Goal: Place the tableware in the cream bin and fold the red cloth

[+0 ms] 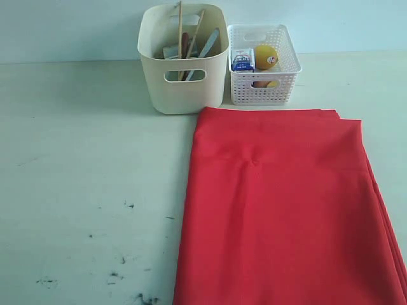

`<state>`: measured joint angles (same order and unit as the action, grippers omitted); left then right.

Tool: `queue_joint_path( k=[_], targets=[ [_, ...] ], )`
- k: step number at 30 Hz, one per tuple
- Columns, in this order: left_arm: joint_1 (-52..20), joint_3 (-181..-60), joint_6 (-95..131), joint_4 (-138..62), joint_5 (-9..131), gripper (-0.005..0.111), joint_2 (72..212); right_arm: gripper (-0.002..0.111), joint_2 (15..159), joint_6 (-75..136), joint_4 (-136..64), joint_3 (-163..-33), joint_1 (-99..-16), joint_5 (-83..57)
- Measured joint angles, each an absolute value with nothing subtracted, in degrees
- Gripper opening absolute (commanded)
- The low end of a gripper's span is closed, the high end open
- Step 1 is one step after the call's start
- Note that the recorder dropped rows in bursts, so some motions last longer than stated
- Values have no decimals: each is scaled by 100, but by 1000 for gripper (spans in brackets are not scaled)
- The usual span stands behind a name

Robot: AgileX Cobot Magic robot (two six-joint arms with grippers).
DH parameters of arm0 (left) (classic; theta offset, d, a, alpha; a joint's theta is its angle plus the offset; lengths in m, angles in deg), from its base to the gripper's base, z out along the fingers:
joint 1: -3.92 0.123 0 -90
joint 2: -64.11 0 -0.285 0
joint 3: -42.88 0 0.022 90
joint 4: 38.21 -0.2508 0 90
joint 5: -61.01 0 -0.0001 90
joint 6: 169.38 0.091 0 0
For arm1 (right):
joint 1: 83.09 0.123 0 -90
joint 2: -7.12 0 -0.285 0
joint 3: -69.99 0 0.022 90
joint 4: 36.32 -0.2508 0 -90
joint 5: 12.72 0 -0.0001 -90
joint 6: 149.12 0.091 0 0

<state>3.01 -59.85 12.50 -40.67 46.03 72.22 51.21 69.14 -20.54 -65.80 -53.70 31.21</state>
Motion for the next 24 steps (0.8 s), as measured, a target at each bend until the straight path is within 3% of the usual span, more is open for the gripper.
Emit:
queue_joint_path(
  k=[5,17,24],
  targets=[
    [301,-5985,1250,-4067,4603,3,7222,0,6461,5686,-3348,-6419,-5370,2708],
    [301,-5985,1248,-4067,4603,3,7222,0,10779,5421,-3632,-6407,-5370,681],
    [301,-5985,1248,-4067,4603,3,7222,0,11346,6116,-3043,-6587,-5512,120]
  ],
)
